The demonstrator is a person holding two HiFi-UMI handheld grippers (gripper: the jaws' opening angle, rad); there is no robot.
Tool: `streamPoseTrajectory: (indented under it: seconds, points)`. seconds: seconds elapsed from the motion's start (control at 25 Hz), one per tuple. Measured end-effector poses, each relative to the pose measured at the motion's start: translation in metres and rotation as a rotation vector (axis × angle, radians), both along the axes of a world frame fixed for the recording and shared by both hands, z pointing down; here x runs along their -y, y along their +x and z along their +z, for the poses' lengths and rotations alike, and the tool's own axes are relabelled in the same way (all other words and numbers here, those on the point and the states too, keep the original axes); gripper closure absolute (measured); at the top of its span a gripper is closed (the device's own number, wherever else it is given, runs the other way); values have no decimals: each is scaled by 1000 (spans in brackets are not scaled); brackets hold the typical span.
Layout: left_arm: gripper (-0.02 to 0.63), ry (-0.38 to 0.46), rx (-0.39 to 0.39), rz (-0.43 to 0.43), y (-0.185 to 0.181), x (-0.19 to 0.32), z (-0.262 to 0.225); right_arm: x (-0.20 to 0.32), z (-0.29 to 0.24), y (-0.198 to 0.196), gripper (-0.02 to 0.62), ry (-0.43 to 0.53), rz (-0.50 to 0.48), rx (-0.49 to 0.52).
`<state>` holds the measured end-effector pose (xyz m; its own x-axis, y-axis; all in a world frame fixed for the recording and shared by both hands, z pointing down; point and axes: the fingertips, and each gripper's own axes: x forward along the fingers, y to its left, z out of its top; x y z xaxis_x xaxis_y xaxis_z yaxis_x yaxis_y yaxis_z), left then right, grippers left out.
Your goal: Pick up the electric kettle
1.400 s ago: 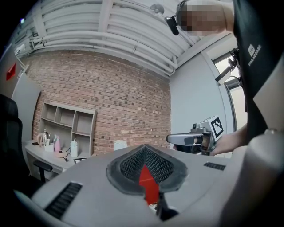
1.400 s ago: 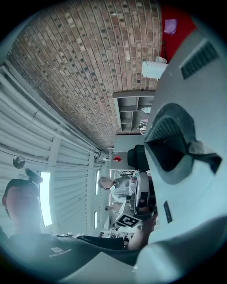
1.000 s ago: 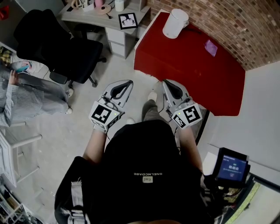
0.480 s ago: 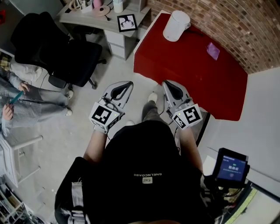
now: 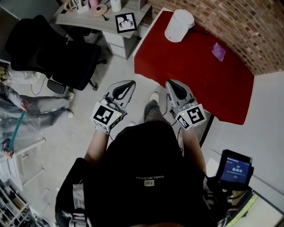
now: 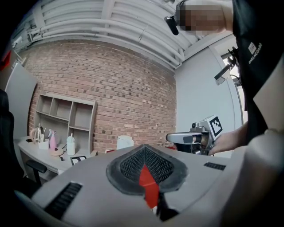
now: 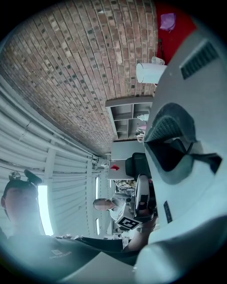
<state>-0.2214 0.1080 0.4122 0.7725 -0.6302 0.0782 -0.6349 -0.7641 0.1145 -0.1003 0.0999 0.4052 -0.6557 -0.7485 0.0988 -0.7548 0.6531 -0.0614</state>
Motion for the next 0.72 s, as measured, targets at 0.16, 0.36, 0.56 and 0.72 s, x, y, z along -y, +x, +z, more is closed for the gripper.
streamPoseTrajectory:
  seconds: [0.16,0.36,0.56,0.72]
  points:
    - [600,-6,7,-6,7,21,4,20,3,7,594,-8,2,0]
    - [601,-9,3,-2,17,44,6,42,6,17,594,-13,8,-3]
    - [600,-18,0,-11,32,71,6,66,5,33,594,-23,2,-8]
    - [600,-30,-4,-10,49,93,6,86,5,49,594,-33,2,-6]
